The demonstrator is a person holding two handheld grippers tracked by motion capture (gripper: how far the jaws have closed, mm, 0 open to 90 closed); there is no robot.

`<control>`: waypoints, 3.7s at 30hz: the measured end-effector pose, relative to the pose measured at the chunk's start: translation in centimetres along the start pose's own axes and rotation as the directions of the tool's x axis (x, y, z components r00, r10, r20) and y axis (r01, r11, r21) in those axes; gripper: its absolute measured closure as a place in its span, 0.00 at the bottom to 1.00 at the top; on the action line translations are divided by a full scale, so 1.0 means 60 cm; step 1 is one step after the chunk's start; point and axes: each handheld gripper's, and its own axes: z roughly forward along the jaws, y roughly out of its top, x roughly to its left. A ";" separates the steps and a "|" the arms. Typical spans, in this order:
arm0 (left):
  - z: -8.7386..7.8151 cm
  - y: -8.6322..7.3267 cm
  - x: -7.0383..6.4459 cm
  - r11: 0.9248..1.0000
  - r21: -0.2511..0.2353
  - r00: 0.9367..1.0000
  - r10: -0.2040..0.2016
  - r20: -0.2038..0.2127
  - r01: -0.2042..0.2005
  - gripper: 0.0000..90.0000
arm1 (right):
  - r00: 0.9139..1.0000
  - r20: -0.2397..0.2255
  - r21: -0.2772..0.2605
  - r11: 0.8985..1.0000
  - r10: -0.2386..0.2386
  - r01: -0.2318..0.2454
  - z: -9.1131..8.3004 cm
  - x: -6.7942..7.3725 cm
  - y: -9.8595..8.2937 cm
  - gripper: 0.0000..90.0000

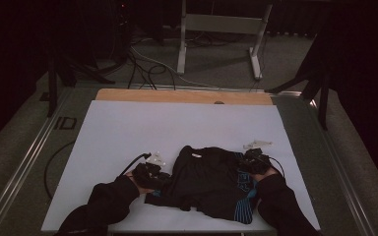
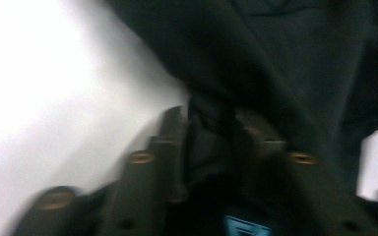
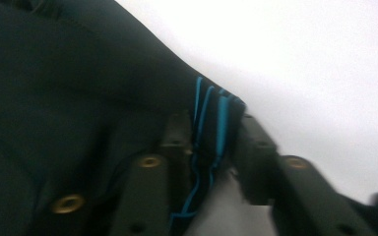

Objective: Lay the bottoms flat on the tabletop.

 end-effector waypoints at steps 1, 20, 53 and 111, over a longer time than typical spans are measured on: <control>-0.001 -0.001 -0.002 1.000 0.000 1.000 0.001 0.000 -0.001 0.90 | 1.000 0.005 -0.002 1.000 -0.027 0.027 -0.001 0.002 0.000 0.89; -0.126 -0.049 -0.016 0.993 -0.110 0.984 -0.070 -0.166 0.052 0.96 | 0.997 0.048 -0.108 0.992 -0.062 0.067 -0.033 0.002 0.031 0.92; -0.108 -0.016 -0.024 0.981 -0.118 0.988 -0.152 0.011 0.152 0.64 | 0.995 0.020 -0.033 0.995 -0.093 0.094 -0.046 -0.003 -0.017 0.91; -0.051 0.027 0.058 0.937 -0.097 0.911 -0.348 -0.221 0.335 0.53 | 0.988 0.016 -0.076 0.985 -0.154 0.155 -0.025 0.021 0.020 0.91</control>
